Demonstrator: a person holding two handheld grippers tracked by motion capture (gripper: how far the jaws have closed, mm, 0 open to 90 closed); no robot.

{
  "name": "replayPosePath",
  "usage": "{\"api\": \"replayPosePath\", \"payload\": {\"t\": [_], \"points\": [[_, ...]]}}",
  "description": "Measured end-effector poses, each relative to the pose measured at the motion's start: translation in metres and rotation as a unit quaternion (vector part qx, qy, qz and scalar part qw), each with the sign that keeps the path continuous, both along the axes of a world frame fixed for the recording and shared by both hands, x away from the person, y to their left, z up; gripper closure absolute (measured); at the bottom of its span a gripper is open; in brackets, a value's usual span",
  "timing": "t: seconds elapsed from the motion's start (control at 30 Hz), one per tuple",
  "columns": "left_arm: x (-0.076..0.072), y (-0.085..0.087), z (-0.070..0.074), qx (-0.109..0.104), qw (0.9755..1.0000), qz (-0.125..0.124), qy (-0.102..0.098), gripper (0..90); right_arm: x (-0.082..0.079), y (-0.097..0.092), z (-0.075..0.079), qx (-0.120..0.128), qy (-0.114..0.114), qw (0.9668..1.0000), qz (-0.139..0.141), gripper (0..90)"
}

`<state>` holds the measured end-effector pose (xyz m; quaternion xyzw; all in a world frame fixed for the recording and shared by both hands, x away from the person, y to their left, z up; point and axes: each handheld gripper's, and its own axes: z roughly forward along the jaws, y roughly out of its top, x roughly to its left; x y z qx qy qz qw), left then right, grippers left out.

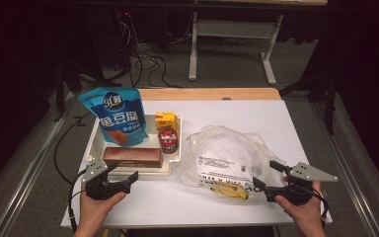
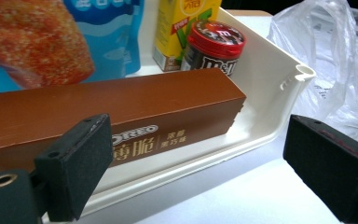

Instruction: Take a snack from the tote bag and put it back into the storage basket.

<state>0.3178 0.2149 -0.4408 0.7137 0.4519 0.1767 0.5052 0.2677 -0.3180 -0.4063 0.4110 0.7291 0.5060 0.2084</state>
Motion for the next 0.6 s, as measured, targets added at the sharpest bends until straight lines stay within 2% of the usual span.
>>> {"api": "replayPosePath", "payload": {"t": [0.27,0.6], "points": [[-0.001,0.007,0.002,-0.005,1.0000,0.004,-0.005,8.6,-0.002,-0.016,0.002,-0.006,-0.004,0.9994,-0.035,4.6],[0.001,0.018,0.000,-0.003,0.9999,0.015,-0.004,9.0,-0.001,-0.040,-0.003,-0.007,0.009,0.9971,-0.076,0.3]]}}
